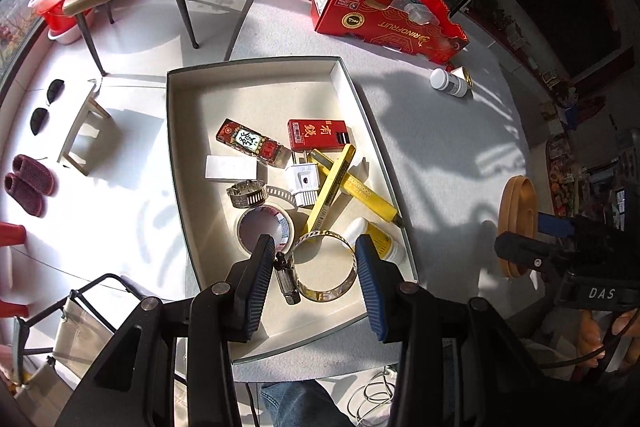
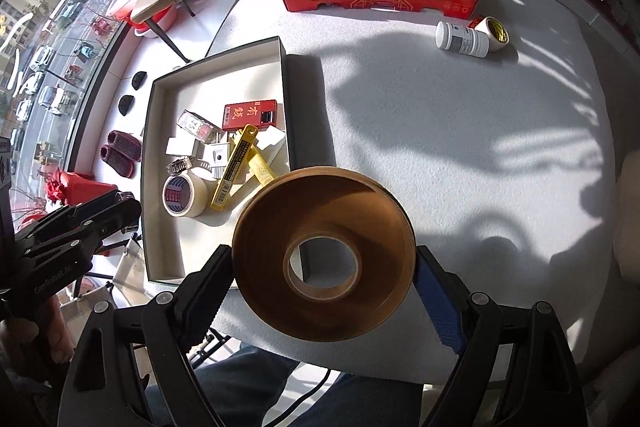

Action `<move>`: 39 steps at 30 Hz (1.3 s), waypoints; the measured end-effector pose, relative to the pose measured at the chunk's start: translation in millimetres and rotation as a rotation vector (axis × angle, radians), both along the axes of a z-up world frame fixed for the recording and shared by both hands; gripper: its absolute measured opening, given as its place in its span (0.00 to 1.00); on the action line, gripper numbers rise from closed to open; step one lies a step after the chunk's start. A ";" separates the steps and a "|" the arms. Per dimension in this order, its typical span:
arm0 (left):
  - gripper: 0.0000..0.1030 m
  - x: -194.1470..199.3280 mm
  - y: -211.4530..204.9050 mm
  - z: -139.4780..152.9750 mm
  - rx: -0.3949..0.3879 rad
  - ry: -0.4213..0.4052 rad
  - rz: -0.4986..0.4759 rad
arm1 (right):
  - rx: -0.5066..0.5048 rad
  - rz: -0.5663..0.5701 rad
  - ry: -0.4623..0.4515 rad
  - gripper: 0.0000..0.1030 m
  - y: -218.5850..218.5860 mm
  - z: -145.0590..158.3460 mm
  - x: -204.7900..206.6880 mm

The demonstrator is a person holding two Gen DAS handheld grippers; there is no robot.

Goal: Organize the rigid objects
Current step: 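Carry the hose clamp in the left tool and brown ring in the right tool over the tray, then open the left tool to drop the hose clamp while the right tool releases the brown ring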

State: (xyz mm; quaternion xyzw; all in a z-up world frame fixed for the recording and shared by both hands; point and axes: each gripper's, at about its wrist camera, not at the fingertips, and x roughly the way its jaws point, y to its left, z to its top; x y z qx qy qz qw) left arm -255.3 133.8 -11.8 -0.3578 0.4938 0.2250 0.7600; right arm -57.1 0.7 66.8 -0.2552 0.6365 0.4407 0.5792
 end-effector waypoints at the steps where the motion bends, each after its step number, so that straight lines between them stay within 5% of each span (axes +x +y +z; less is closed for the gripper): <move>1: 0.44 -0.5 0.2 0.6 0.003 -0.002 0.001 | 0.002 0.009 -0.003 0.86 1.5 1.1 -2.1; 17: 0.44 -10.4 16.5 3.0 0.031 -0.018 0.057 | 0.031 0.076 -0.056 0.86 15.6 17.4 -16.8; 39: 0.44 2.7 39.0 -11.2 0.109 0.137 0.047 | 0.073 0.315 -0.062 0.86 67.0 8.3 -64.0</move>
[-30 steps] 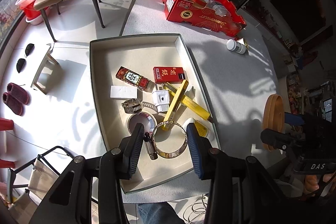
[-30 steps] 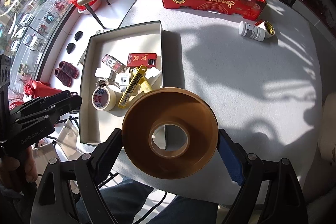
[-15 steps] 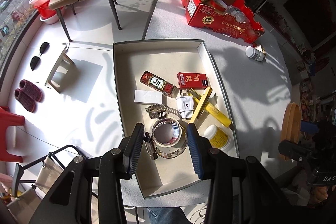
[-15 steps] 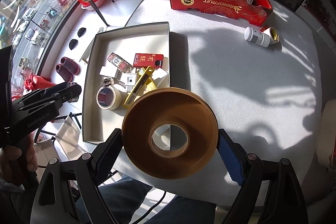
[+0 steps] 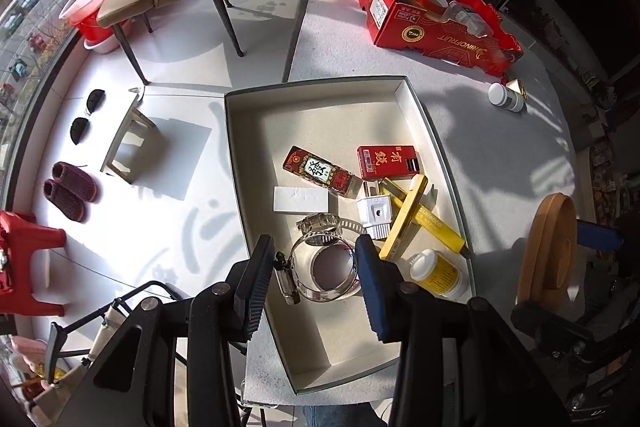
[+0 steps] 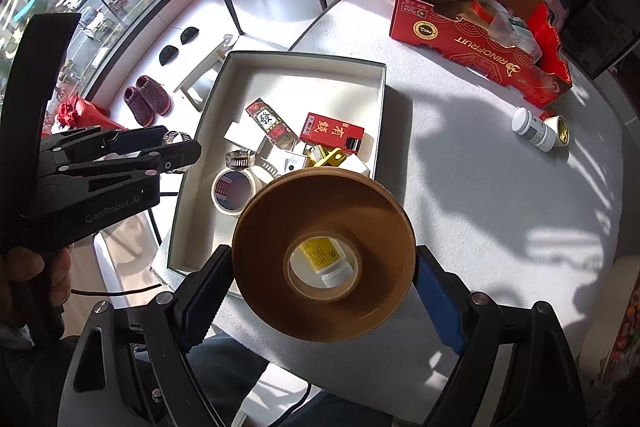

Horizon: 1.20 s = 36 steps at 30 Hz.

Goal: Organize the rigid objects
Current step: 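Open the left tool to drop the hose clamp while the right tool releases the brown ring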

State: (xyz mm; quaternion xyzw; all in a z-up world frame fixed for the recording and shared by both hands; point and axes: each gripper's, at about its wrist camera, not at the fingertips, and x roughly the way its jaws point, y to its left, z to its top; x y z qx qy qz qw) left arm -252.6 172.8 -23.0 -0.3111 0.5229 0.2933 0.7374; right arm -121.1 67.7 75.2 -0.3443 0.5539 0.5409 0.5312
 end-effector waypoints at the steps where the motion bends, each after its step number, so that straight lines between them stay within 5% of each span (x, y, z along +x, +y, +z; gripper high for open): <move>1: 0.44 2.5 1.2 -2.3 -0.002 0.008 -0.005 | -0.007 0.011 0.009 0.86 3.3 -3.9 -2.2; 9: 0.44 27.6 4.7 -24.8 -0.010 0.061 -0.057 | -0.105 0.065 0.053 0.86 18.2 -45.3 -20.7; 11: 0.54 31.2 5.6 -29.5 -0.001 0.071 -0.059 | -0.132 0.073 0.057 0.86 19.5 -56.5 -23.6; 13: 0.84 32.9 6.2 -31.6 0.010 0.081 -0.057 | -0.160 0.063 0.070 0.87 19.4 -65.9 -22.2; 17: 0.88 32.5 6.6 -32.4 0.018 0.103 -0.060 | -0.180 0.023 0.088 0.88 13.1 -71.7 -14.6; 18: 0.91 31.5 6.5 -30.0 0.025 0.094 -0.061 | -0.173 0.013 0.094 1.00 11.7 -70.4 -12.6; 19: 0.93 31.6 5.9 -27.2 0.038 0.094 -0.064 | -0.155 0.007 0.099 1.00 10.3 -67.3 -10.9; 22: 0.94 31.8 4.5 -16.1 0.106 0.144 -0.062 | -0.108 0.019 0.120 1.00 9.8 -57.5 -9.9; 27: 0.94 22.7 9.0 -9.8 0.011 0.105 -0.032 | -0.090 0.044 0.132 1.00 9.5 -50.5 -15.2; 36: 0.94 9.4 5.8 -0.1 0.047 0.133 0.043 | -0.035 0.037 0.084 1.00 3.1 -29.5 -20.4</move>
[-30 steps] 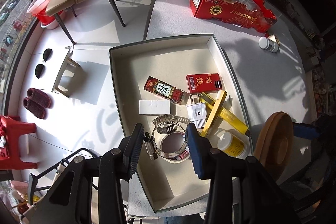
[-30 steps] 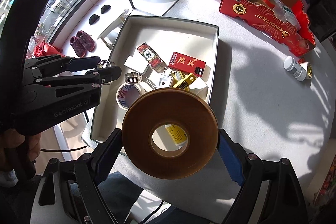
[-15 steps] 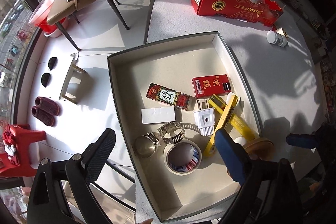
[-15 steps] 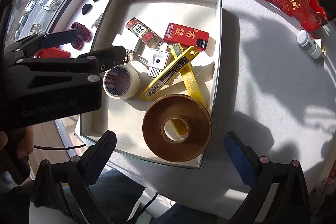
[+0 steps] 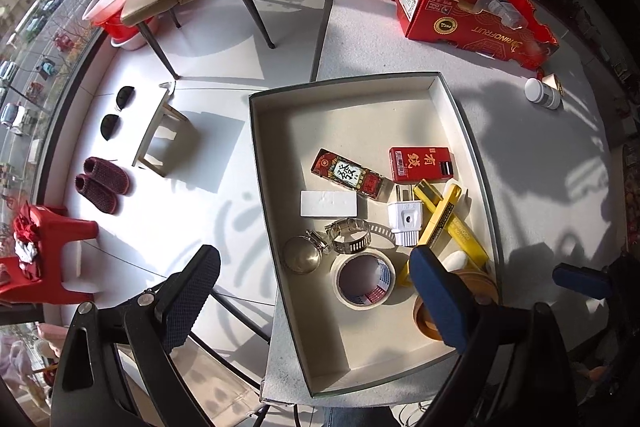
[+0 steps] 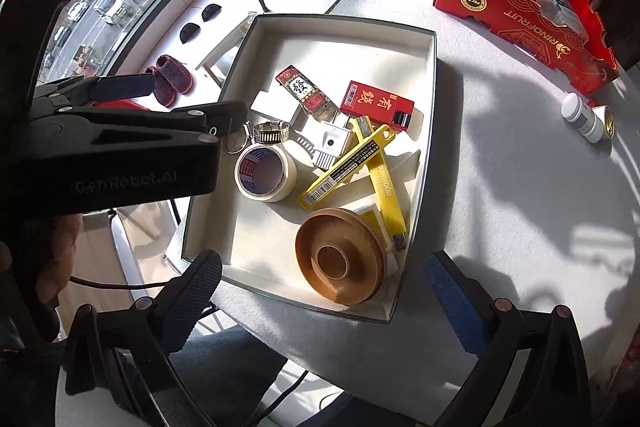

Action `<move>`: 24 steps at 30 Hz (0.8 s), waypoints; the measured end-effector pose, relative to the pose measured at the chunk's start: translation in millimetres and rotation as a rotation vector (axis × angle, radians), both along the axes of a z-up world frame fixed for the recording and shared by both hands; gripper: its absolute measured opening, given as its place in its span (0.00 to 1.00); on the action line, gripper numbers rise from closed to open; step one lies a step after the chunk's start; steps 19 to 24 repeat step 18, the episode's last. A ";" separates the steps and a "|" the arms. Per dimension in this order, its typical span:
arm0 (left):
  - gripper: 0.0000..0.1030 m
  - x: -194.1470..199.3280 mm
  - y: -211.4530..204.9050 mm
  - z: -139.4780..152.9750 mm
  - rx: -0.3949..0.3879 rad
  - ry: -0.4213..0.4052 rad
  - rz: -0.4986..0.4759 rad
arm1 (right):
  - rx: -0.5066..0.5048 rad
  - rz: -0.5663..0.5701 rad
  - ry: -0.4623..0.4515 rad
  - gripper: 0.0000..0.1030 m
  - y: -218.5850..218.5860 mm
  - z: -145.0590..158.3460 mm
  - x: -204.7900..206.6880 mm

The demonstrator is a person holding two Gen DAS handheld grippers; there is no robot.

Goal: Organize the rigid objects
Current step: 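Open the left tool to drop the hose clamp while the right tool releases the brown ring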

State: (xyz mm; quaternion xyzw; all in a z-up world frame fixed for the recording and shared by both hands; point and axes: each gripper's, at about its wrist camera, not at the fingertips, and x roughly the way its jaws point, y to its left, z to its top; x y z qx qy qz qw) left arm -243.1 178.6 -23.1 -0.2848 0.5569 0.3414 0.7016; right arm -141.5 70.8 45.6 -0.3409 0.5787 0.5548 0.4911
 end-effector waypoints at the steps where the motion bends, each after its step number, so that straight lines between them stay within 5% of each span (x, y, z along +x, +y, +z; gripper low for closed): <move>1: 0.94 -1.0 0.0 0.1 -0.003 -0.001 0.004 | -0.001 -0.001 -0.002 1.00 0.0 -0.1 -0.2; 24: 0.94 0.3 -5.9 4.1 -0.005 -0.017 0.023 | -0.008 -0.020 -0.004 1.00 -6.7 0.0 5.7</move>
